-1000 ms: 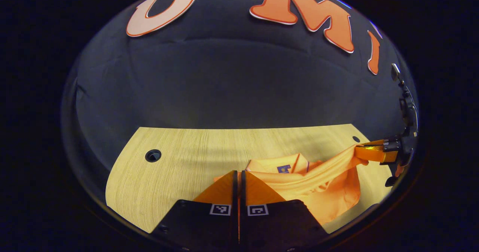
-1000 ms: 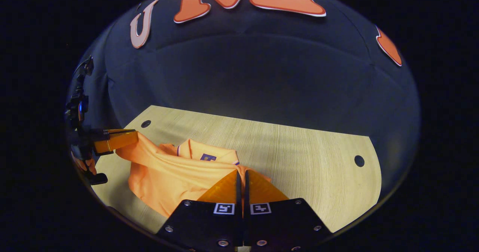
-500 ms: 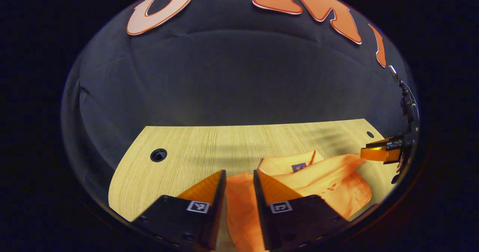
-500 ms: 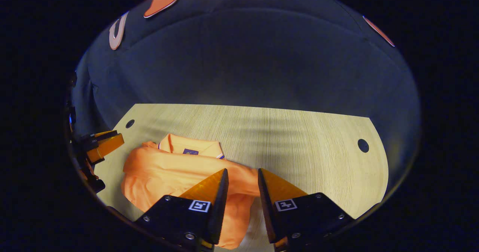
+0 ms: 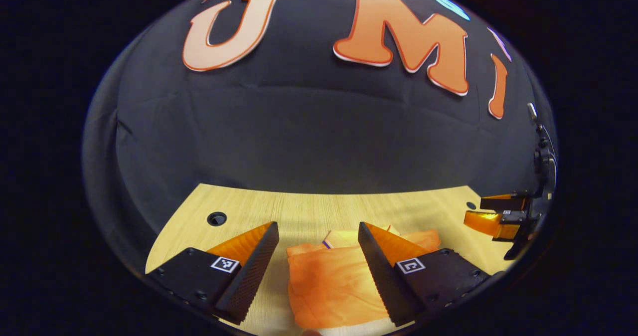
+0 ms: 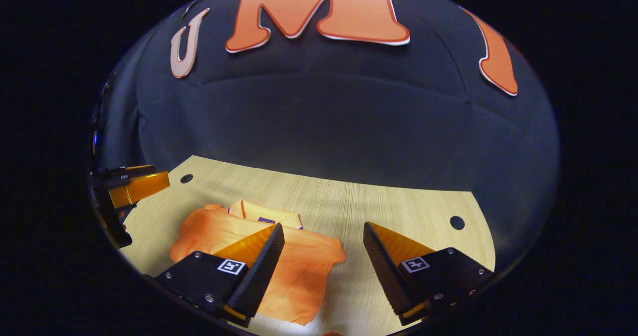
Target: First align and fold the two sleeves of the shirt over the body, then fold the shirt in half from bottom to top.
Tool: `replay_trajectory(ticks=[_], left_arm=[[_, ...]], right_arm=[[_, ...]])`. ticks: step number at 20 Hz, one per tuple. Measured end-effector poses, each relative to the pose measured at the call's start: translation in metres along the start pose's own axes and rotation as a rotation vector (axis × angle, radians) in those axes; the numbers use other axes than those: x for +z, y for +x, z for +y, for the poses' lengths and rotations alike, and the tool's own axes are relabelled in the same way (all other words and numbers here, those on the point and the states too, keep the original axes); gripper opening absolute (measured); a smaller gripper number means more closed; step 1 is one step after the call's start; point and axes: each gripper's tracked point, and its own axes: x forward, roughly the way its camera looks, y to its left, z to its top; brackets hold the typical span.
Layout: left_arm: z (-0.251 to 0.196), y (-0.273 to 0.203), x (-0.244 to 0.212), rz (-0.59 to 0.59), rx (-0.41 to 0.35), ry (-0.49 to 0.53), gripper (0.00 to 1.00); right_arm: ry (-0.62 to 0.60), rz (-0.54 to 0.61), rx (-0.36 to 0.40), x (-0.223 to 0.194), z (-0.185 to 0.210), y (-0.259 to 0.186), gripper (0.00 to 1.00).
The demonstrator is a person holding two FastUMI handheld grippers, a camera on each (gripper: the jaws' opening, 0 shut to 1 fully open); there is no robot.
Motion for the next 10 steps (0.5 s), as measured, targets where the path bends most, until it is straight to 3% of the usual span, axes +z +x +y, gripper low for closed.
replay_trajectory(ticks=[5,10], left_arm=[[-0.010,-0.054,0.018,-0.081,0.019,0.076,0.98],[-0.019,-0.094,0.030,-0.172,0.033,0.072,0.98]], right_arm=[[-0.031,-0.082,-0.001,0.009,0.009,-0.049,0.97],[-0.032,-0.159,-0.001,0.014,0.020,-0.102,0.97]])
